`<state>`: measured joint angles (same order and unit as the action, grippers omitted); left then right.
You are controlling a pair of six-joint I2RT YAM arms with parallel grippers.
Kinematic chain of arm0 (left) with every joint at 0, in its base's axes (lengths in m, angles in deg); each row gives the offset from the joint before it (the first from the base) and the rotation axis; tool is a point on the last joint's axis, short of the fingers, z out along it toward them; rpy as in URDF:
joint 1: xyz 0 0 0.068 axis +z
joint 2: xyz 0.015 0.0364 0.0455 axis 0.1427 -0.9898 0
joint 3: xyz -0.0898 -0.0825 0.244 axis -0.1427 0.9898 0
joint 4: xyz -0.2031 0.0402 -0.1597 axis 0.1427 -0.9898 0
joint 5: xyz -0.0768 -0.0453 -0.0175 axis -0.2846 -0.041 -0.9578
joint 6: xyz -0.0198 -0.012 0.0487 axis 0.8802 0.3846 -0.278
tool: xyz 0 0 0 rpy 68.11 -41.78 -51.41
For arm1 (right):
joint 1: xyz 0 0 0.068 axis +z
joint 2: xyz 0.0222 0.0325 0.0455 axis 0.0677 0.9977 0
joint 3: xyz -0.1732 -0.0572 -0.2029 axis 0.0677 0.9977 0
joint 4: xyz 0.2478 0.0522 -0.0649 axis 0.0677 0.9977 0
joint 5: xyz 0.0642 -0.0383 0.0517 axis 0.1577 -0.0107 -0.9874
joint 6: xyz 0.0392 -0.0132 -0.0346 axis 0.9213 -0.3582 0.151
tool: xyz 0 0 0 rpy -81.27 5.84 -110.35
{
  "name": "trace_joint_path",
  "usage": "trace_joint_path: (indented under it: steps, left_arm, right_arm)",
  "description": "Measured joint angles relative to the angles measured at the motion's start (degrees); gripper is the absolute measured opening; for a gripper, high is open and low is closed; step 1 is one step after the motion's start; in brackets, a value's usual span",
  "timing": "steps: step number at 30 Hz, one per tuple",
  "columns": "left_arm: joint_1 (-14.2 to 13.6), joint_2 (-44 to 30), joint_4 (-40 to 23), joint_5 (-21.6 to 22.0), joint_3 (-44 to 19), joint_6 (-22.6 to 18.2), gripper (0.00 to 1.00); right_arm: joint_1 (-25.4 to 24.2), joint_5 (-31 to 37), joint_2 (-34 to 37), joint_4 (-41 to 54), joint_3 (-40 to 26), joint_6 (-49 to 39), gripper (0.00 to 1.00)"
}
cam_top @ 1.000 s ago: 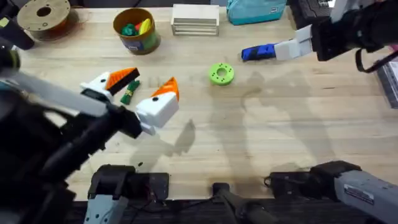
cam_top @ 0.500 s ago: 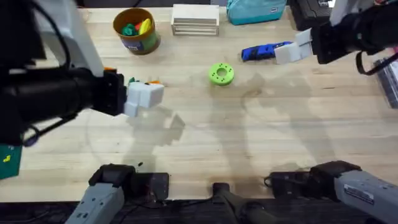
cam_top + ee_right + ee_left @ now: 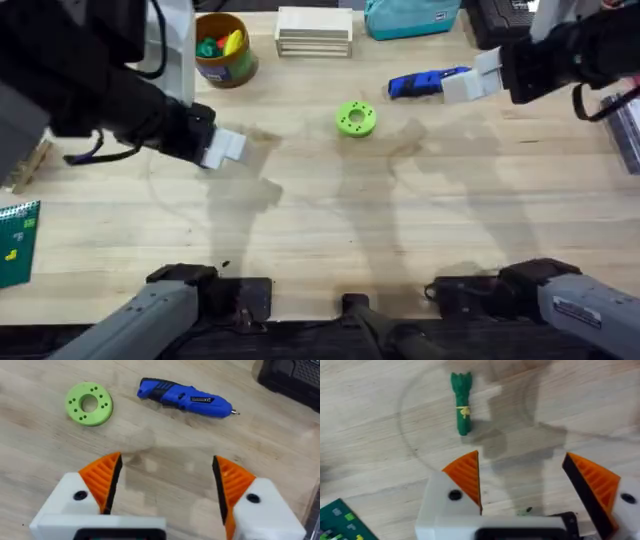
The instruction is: Pick up the gripper from the table and insert it into the empty holder that is missing its gripper. Then pick up a screw, insert it into the mounting hole, and use the screwdriver to tighten it. Finally, clean up the table by picking up the vegetable and placing it into the bucket.
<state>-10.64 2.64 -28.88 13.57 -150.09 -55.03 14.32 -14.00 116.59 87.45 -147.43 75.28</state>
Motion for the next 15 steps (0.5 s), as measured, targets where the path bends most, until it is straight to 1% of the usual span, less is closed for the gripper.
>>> trace_joint_path:
  steps: [5,7,12,15]
  left_arm:
    - [0.22,-4.47,2.95,3.96,0.0,-0.17,0.985]
    - [1.11,-6.76,4.09,4.15,-0.03,-0.51,0.985]
    - [5.38,-13.83,5.59,3.57,-0.09,-2.78,0.985]
    - [8.51,-18.3,7.95,3.33,-0.09,-3.97,0.985]
  right_arm:
    - [0.0,0.0,0.0,0.04,0.0,0.01,0.99]
    - [0.0,0.0,0.0,0.04,0.0,0.01,0.99]
    - [0.0,0.0,0.0,0.04,0.0,0.0,0.99]
    - [0.0,0.0,0.0,0.11,0.0,0.0,0.99]
